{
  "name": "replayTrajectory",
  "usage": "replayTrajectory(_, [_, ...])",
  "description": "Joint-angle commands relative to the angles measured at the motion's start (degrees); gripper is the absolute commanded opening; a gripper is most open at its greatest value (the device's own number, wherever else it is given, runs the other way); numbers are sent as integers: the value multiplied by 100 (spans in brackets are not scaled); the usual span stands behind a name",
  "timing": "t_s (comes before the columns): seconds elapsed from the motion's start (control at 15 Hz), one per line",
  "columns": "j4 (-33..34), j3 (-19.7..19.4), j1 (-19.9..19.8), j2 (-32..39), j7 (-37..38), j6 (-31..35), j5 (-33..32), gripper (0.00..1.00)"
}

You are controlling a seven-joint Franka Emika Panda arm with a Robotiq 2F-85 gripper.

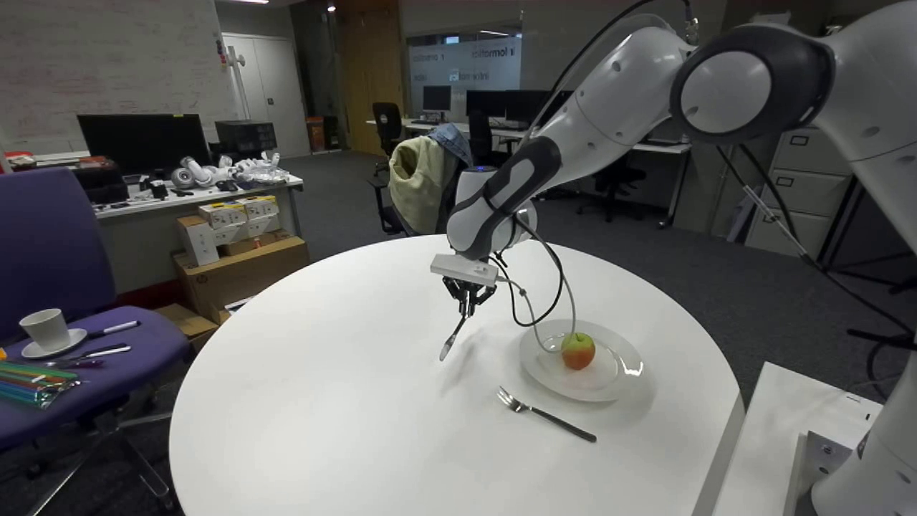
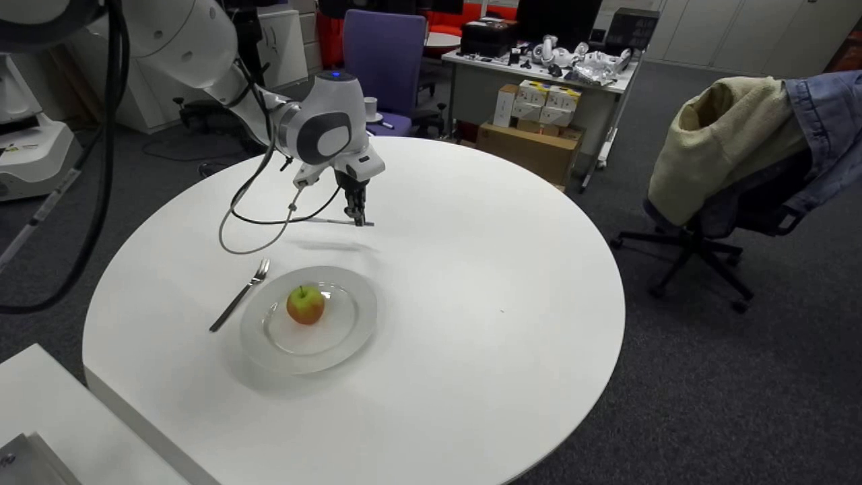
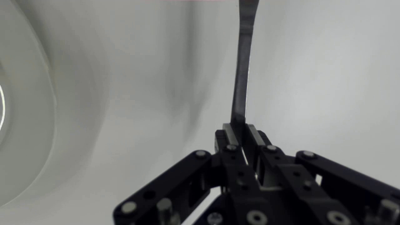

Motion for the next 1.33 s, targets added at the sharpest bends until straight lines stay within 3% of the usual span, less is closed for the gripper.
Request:
replayTrajectory(0.0, [-464,76,-262,-484,132,114,212,3])
replayTrajectory(0.4, [-941,19,-515,-820,511,143,459,3])
replayTrajectory(0.93, [-1938,-415,-465,-1483,2117,516,437,3])
replayTrajectory(1.27, [-2655,-444,-664,-1962,2962,1133,739,3])
